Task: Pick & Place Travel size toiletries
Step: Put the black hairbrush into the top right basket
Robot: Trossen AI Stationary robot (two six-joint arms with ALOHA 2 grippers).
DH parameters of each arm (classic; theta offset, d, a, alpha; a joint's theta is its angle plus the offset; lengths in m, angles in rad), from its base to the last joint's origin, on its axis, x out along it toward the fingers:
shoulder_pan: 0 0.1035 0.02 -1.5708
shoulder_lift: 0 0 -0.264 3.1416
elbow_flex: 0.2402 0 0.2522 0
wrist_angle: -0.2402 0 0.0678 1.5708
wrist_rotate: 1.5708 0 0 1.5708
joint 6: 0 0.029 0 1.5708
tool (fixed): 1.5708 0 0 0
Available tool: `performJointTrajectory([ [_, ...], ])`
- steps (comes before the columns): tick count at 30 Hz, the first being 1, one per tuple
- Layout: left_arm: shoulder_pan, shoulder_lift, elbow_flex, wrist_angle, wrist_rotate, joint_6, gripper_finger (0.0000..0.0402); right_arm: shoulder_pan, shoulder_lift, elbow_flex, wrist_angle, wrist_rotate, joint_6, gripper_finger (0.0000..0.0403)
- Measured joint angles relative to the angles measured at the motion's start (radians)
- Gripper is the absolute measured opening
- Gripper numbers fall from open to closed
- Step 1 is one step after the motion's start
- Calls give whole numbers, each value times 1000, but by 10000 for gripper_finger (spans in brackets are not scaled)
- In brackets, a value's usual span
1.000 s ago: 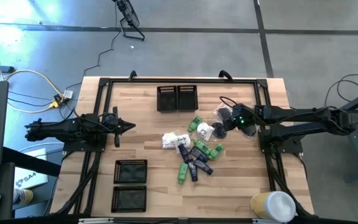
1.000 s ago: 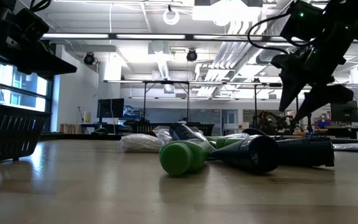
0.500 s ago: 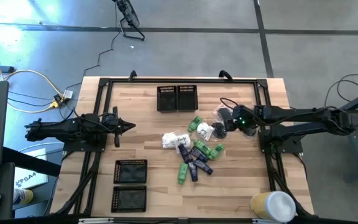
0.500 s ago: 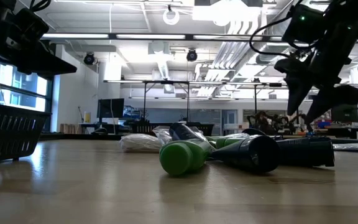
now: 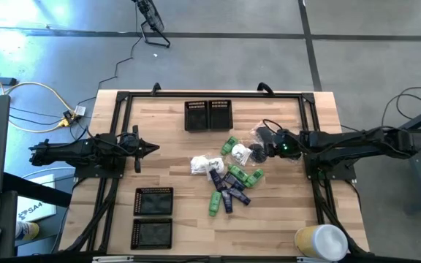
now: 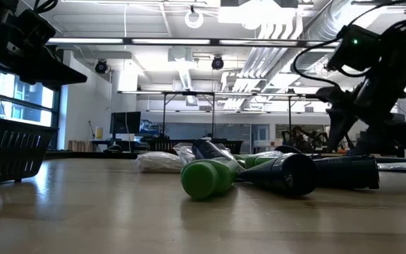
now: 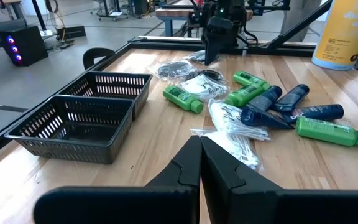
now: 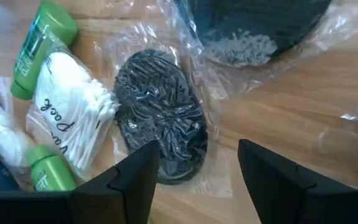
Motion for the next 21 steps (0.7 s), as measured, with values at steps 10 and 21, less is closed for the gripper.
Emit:
performJointTrajectory([
  [10, 0, 0, 0, 0, 0, 0, 0, 0, 0, -73, 144, -28, 11, 213],
  [21, 0, 0, 0, -9, 0, -1, 0, 0, 153, -69, 328, -73, -26, 213],
])
